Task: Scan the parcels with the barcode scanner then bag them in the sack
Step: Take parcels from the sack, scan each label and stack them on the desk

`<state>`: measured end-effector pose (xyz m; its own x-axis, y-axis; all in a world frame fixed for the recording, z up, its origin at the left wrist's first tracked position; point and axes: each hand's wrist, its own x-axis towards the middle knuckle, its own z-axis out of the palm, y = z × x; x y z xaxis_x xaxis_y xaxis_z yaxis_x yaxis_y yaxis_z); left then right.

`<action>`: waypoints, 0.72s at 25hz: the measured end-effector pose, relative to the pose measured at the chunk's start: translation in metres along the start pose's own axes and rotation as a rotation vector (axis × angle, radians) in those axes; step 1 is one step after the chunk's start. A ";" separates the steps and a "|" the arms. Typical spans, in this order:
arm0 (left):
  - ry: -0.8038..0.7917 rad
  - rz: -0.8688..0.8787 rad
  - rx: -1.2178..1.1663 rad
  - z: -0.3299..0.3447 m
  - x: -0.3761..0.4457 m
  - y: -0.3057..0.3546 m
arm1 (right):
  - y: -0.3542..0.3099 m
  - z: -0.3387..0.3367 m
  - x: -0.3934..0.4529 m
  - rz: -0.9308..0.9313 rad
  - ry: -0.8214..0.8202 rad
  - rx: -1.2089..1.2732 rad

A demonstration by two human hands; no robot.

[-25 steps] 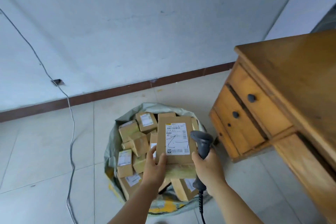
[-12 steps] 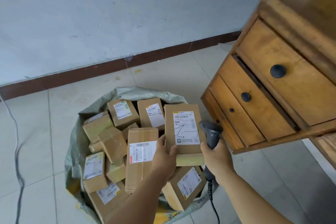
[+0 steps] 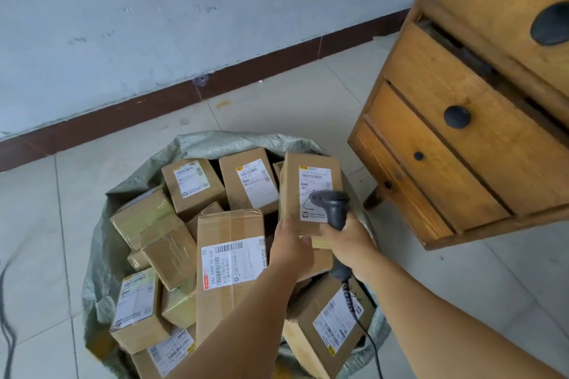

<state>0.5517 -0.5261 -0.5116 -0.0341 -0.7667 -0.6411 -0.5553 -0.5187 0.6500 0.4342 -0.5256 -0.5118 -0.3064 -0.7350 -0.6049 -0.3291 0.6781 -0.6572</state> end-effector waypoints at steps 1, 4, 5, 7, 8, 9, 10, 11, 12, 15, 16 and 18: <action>0.001 -0.006 0.015 0.002 -0.003 -0.001 | 0.004 0.002 -0.004 0.017 0.003 0.038; 0.059 -0.011 0.019 -0.002 -0.019 0.012 | 0.002 -0.014 -0.025 0.017 0.041 0.142; 0.081 -0.010 0.000 -0.005 -0.028 0.022 | -0.002 -0.025 -0.035 -0.001 0.054 0.174; 0.124 0.017 -0.051 -0.011 -0.053 0.048 | -0.017 -0.054 -0.062 -0.044 0.091 0.219; 0.137 0.044 -0.085 -0.013 -0.068 0.064 | -0.026 -0.069 -0.078 -0.063 0.112 0.227; 0.143 0.072 -0.117 -0.013 -0.084 0.082 | -0.036 -0.085 -0.096 -0.088 0.131 0.234; 0.147 0.103 -0.138 -0.013 -0.102 0.102 | -0.047 -0.103 -0.114 -0.107 0.146 0.250; 0.147 0.132 -0.147 -0.014 -0.121 0.123 | -0.058 -0.120 -0.131 -0.123 0.153 0.281; 0.147 0.165 -0.150 -0.013 -0.141 0.147 | -0.070 -0.142 -0.149 -0.129 0.163 0.317; 0.151 0.277 -0.144 -0.004 -0.198 0.217 | -0.102 -0.211 -0.198 -0.189 0.202 0.373; 0.151 0.316 -0.163 0.000 -0.216 0.239 | -0.111 -0.235 -0.213 -0.210 0.214 0.379; 0.167 0.391 -0.200 0.014 -0.256 0.283 | -0.129 -0.289 -0.246 -0.233 0.239 0.378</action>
<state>0.3918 -0.4717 -0.1693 -0.0655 -0.9611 -0.2684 -0.3556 -0.2288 0.9062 0.2937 -0.4316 -0.1478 -0.4738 -0.8156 -0.3323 -0.0803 0.4157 -0.9059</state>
